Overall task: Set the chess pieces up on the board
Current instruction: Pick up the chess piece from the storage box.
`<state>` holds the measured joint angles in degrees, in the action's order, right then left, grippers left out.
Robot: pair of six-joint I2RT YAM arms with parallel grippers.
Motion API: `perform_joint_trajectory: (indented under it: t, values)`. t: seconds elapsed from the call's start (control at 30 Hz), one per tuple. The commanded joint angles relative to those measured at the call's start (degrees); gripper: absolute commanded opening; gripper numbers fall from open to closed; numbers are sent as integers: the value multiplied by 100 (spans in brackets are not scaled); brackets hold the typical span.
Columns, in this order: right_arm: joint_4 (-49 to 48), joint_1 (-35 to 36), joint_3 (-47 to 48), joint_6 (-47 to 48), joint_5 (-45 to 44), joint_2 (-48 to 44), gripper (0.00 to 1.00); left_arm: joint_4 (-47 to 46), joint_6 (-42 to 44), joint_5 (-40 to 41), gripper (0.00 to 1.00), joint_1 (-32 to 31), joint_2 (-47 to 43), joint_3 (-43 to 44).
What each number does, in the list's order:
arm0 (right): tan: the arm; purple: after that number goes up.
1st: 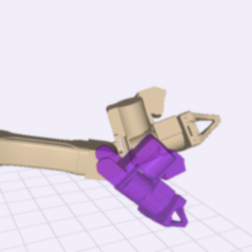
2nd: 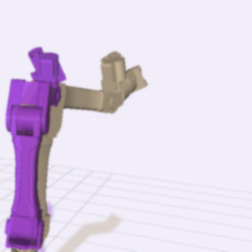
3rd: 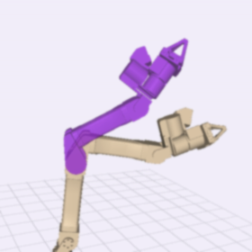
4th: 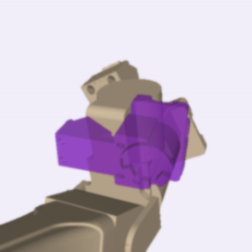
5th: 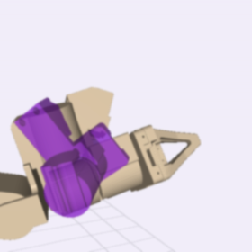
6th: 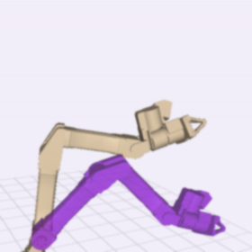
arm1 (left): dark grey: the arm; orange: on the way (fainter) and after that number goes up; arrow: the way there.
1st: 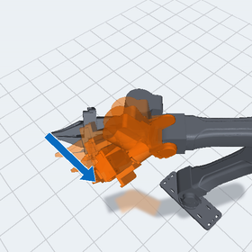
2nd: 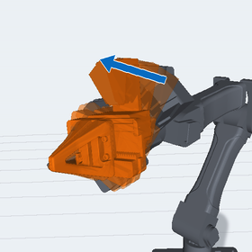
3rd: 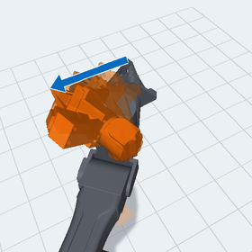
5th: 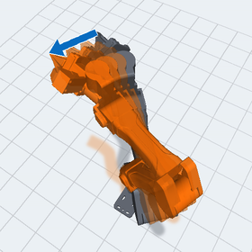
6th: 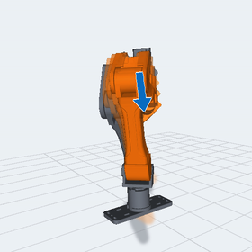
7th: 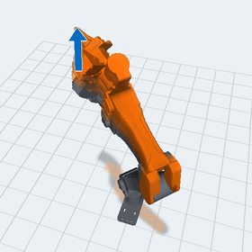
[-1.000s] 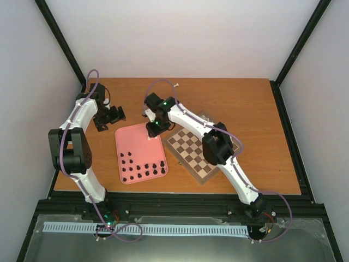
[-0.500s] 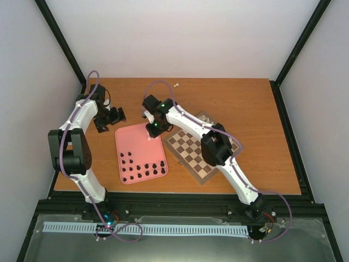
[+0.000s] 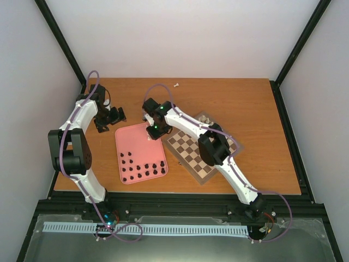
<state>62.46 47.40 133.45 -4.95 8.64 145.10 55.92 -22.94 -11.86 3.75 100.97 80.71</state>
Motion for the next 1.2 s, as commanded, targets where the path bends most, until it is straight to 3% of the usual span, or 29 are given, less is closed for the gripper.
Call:
perform_joint_trajectory:
  t: [0.0, 0.33, 0.83, 1.17]
  values:
    - [-64, 15, 144, 21, 83, 134, 35, -44, -20, -48, 100, -12, -156, 72]
    - [-61, -11, 281, -23, 56, 250, 30, -35, -9, -65, 100, -14, -174, 45]
    - [31, -20, 194, -88, -150, 170, 10, -55, -9, -62, 100, -14, -189, -2]
    - [65, -28, 173, -73, -340, -450, 8, -37, 4, -25, 100, -14, -217, 21]
